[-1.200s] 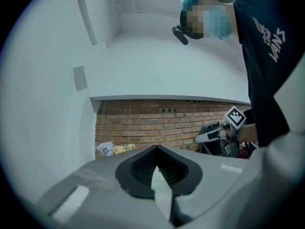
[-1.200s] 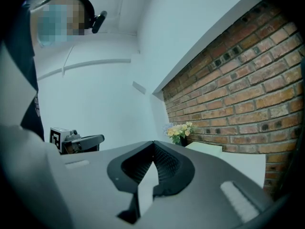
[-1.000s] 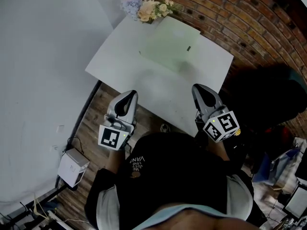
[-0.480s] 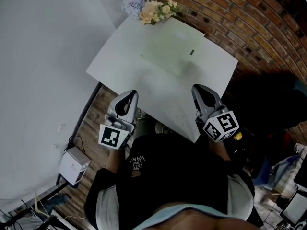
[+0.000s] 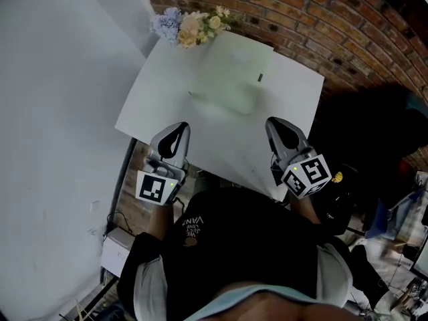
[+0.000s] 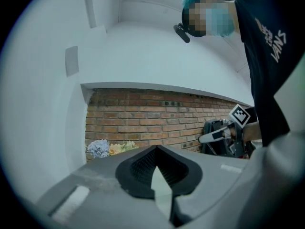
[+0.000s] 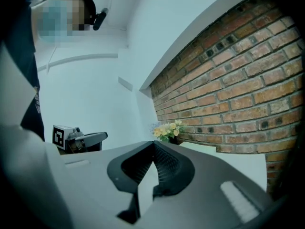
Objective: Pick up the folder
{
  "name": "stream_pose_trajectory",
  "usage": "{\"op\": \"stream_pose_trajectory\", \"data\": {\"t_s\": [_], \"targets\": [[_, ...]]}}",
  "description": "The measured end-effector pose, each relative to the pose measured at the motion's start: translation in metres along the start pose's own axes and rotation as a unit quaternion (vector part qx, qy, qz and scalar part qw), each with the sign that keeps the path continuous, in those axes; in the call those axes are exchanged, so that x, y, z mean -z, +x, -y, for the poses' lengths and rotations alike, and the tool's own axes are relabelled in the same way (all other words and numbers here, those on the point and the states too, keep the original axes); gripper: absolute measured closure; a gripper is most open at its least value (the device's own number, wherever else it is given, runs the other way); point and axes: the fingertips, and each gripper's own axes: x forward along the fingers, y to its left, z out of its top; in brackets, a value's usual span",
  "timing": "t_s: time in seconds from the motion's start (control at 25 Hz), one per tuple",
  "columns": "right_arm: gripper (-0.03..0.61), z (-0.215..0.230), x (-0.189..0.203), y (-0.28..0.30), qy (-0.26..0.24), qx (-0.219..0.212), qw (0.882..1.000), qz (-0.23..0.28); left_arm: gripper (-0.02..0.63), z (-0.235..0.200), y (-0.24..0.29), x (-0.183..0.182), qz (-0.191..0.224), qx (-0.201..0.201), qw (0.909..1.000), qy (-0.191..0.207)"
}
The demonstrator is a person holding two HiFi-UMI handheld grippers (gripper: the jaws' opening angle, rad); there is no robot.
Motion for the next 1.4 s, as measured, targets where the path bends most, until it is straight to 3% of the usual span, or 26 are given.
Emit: {"op": "stream_pose_trajectory", "data": {"t_s": [0.72, 1.4], "targets": [[0.580, 0.021, 0.007, 0.027, 0.023, 0.129, 0.991, 0.022, 0.614, -0.046, 0.062, 0.011, -0.019, 0.106, 0.9942, 0.008], [0.580, 0.046, 0.026, 0.057, 0.060, 0.201, 0.977, 0.022, 0.614, -0.084, 0.107, 0.035, -0.038, 0.164, 0.9856, 0.004]]}}
